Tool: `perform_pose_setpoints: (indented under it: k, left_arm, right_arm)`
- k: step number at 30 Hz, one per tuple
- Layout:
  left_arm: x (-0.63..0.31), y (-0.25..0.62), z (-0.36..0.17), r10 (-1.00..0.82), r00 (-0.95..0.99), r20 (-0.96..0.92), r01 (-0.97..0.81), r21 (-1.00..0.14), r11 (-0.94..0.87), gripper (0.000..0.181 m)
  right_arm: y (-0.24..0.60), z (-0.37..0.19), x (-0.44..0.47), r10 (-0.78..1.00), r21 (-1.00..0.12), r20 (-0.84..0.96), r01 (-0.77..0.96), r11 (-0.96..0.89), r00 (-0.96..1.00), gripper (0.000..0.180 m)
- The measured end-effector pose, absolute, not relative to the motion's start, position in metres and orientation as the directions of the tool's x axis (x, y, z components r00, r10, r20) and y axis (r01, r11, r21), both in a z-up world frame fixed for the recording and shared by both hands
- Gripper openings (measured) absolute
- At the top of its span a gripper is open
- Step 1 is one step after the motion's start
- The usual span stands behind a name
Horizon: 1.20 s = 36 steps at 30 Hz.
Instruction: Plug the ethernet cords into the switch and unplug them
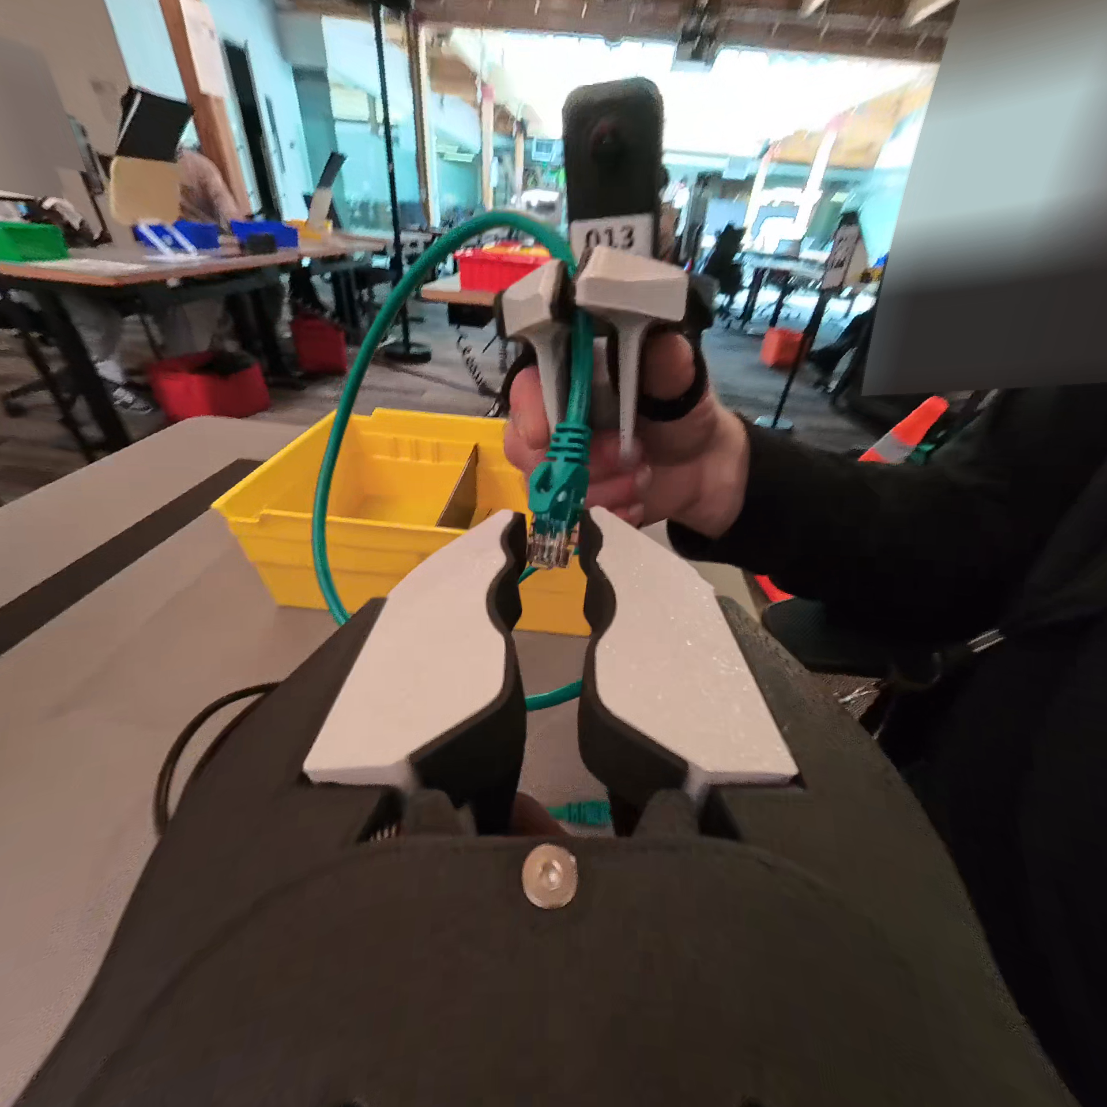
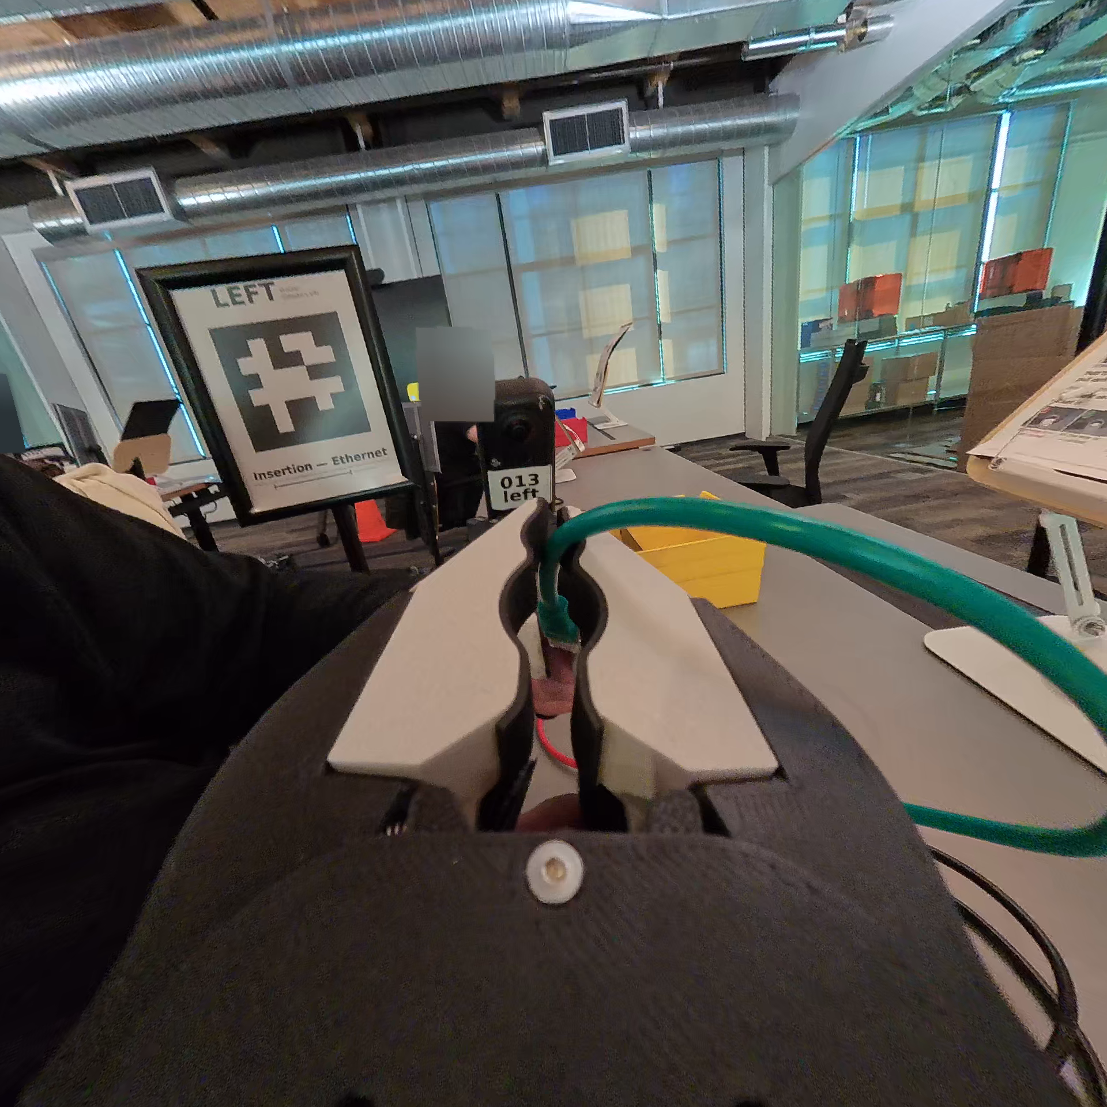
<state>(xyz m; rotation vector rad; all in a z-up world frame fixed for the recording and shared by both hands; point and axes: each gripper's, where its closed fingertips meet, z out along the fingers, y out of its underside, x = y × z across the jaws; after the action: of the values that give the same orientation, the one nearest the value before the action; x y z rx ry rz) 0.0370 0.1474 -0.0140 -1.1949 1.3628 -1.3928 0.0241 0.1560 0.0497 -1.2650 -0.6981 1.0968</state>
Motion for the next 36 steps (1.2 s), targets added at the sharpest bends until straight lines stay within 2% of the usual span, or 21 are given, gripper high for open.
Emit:
perform_pose_setpoints:
  k: [21, 29, 33, 36]
  left_arm:
    - [0.030, 0.145, 0.015, -0.963, -0.240, 0.124, 0.092, -0.984, -0.149, 0.017]
    - [0.029, 0.142, 0.021, -0.970, -0.231, 0.080, 0.110, -0.988, -0.108, 0.013]
    - [0.028, 0.140, 0.026, -0.969, -0.243, 0.050, 0.110, -0.991, -0.079, 0.013]
    - [0.027, 0.140, 0.028, -0.970, -0.244, 0.015, 0.086, -0.996, -0.037, 0.013]
  right_arm:
    - [0.151, 0.060, 0.035, 0.934, -0.941, -0.180, -0.331, -0.072, 0.309, 0.000]
    - [0.152, 0.060, 0.038, 0.932, -0.935, -0.194, -0.345, -0.081, 0.306, 0.003]
    - [0.153, 0.059, 0.039, 0.931, -0.933, -0.197, -0.350, -0.081, 0.308, 0.009]
    - [0.152, 0.054, 0.035, 0.934, -0.944, -0.192, -0.318, -0.091, 0.301, 0.026]
